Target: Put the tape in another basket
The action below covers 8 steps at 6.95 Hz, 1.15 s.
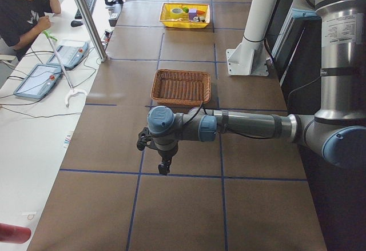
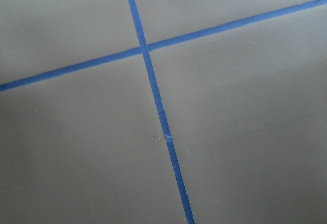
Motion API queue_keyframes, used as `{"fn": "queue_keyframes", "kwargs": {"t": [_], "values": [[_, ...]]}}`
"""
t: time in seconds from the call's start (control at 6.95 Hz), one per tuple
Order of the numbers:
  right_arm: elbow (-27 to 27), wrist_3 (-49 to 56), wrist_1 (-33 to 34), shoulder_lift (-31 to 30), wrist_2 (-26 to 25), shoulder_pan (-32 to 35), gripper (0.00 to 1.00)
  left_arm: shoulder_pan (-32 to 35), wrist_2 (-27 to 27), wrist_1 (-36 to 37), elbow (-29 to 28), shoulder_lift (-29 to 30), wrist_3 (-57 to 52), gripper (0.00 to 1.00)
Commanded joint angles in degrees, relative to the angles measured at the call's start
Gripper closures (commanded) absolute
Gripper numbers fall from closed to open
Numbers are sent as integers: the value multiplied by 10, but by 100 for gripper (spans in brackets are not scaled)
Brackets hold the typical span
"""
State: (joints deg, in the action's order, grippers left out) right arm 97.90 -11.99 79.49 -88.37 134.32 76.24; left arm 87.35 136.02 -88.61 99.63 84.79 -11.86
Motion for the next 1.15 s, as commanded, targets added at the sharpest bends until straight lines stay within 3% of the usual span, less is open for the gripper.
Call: {"fn": "queue_keyframes", "kwargs": {"t": [0.0,0.29,1.01], "values": [[3,-48,-40,12,-3,-45,0,0,0,-2,1,0,-1,0],[-3,-48,-39,42,-51,-80,0,0,0,-2,2,-2,-1,0],[-39,-48,-39,44,-56,-128,1,1,0,-2,3,-2,-1,0]]}}
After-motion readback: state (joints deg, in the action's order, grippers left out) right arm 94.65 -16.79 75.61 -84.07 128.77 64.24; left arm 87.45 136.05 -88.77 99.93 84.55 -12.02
